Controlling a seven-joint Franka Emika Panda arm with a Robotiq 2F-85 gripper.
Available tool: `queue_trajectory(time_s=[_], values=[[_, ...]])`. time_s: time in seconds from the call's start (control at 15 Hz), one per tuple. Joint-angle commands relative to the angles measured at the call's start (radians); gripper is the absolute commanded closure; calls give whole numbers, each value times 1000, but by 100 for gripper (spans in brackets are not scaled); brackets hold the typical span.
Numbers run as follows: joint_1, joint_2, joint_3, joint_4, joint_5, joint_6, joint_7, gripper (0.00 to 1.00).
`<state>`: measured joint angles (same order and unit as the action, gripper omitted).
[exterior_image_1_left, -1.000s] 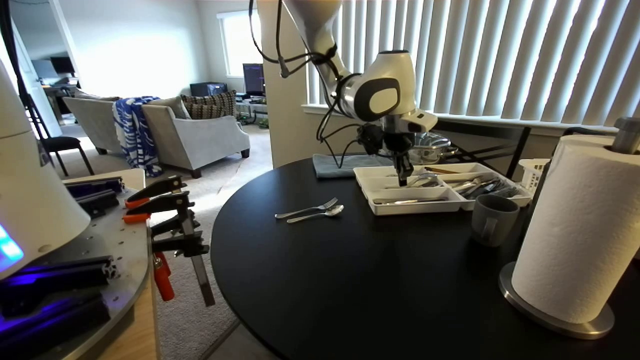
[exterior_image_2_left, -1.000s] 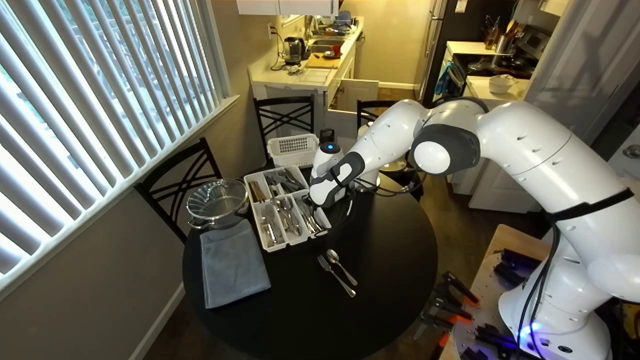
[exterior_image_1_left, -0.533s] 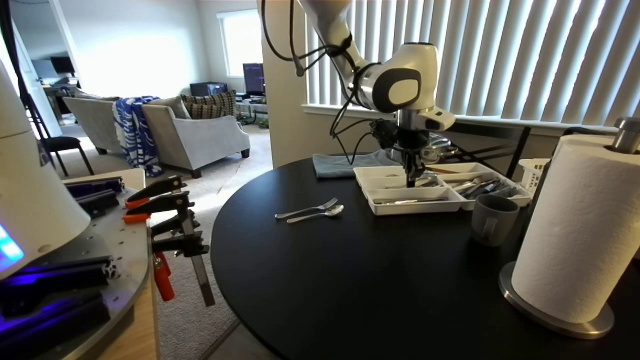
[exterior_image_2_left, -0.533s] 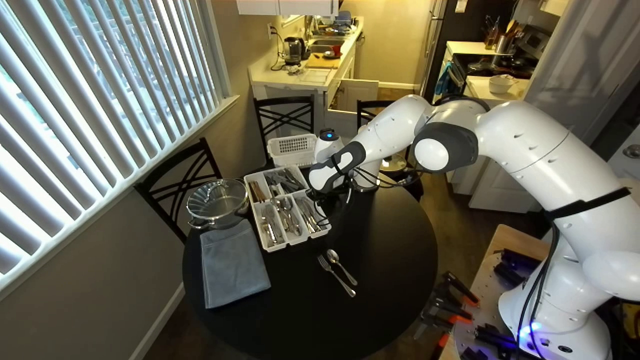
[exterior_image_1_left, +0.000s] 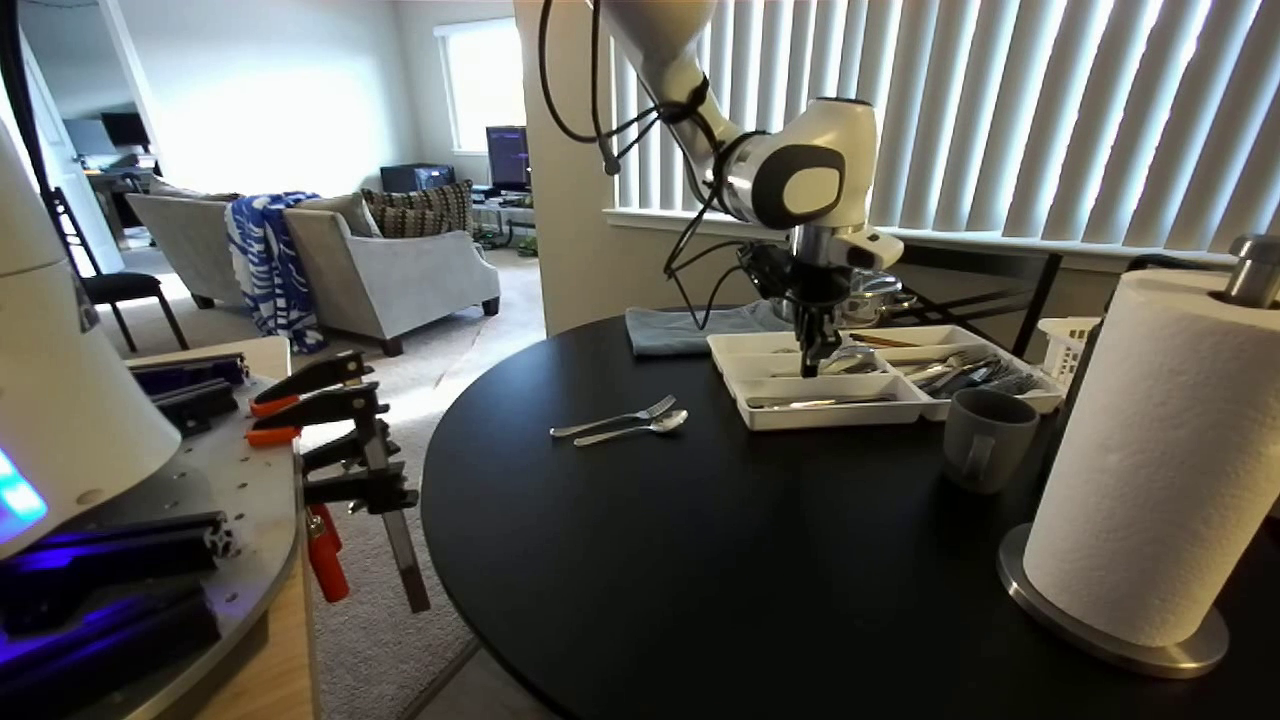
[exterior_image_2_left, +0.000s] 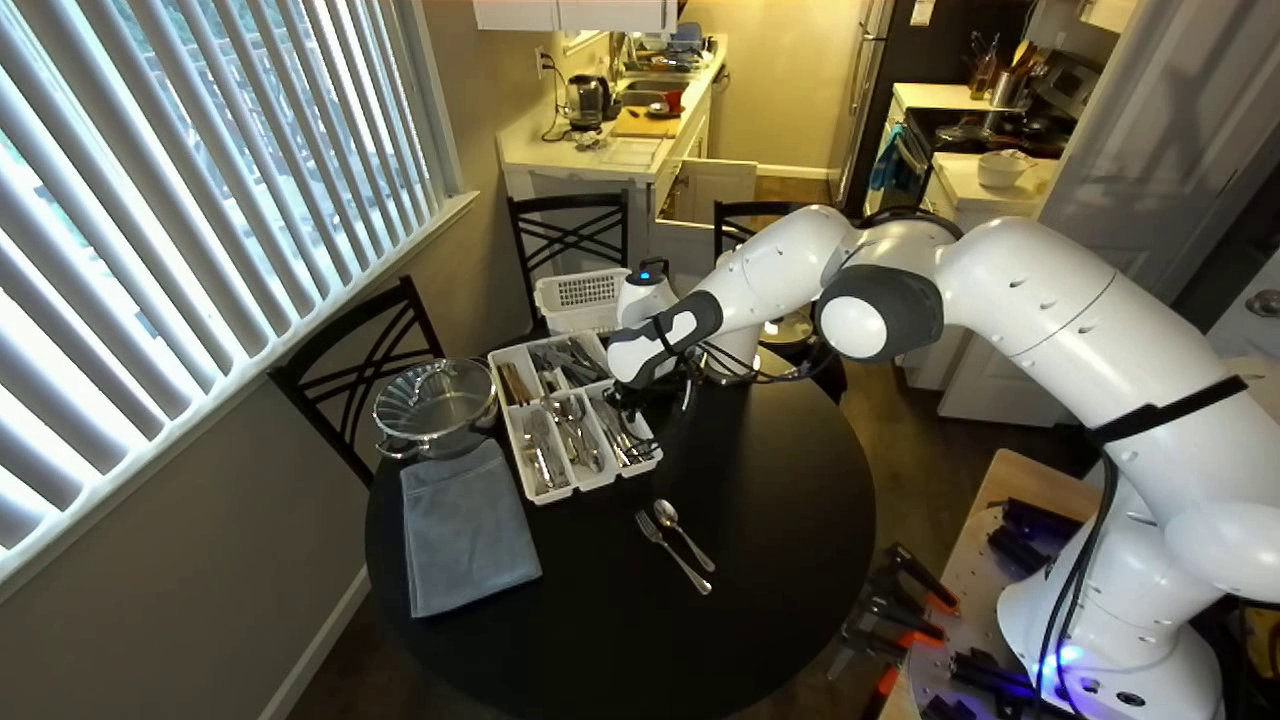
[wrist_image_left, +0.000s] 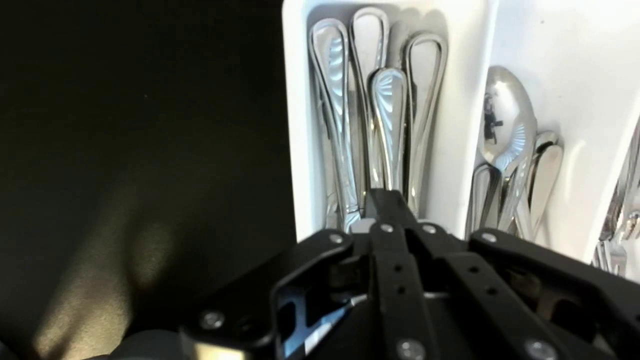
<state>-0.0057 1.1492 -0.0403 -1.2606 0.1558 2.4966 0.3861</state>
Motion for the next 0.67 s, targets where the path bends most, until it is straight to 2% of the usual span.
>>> queue_trajectory(time_s=[0.0, 0.6], values=[[-5, 34, 12, 59, 6, -44, -35, 100], [7, 35, -2, 49, 8, -27, -5, 99]])
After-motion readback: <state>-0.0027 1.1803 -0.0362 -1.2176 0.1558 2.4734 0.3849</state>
